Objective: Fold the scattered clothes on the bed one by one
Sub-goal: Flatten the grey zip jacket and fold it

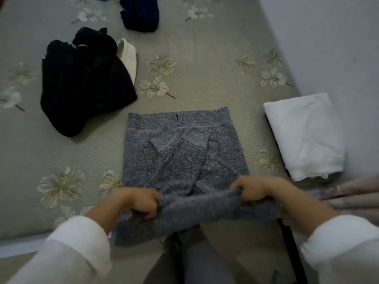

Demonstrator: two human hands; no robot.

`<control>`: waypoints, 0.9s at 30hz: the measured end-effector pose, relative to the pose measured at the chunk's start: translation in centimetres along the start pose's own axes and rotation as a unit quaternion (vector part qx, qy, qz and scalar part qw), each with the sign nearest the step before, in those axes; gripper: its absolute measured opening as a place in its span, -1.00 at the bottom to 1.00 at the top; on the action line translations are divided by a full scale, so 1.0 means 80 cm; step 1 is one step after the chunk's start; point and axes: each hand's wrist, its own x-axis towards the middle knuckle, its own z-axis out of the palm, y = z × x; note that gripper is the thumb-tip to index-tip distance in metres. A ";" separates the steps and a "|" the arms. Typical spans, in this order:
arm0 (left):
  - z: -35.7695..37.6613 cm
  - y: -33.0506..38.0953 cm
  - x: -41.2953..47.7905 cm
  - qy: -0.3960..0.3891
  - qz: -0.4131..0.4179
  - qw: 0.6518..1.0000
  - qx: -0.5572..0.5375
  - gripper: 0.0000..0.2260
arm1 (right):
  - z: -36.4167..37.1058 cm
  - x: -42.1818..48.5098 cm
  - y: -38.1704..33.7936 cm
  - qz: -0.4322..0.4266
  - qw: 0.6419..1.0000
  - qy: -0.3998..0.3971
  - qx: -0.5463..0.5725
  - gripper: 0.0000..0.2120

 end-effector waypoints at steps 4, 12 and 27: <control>-0.097 0.007 -0.006 0.110 0.003 0.993 -0.039 -0.72 | -0.087 0.028 0.005 -0.007 0.993 0.116 -0.037 -0.75; -0.254 0.012 0.051 0.255 -0.045 0.964 0.069 -0.55 | -0.246 0.124 0.002 0.025 0.987 0.126 -0.100 -0.56; -0.242 -0.013 0.190 0.577 -0.031 0.816 0.021 -0.56 | -0.240 0.264 0.047 0.043 0.915 0.370 -0.153 -0.54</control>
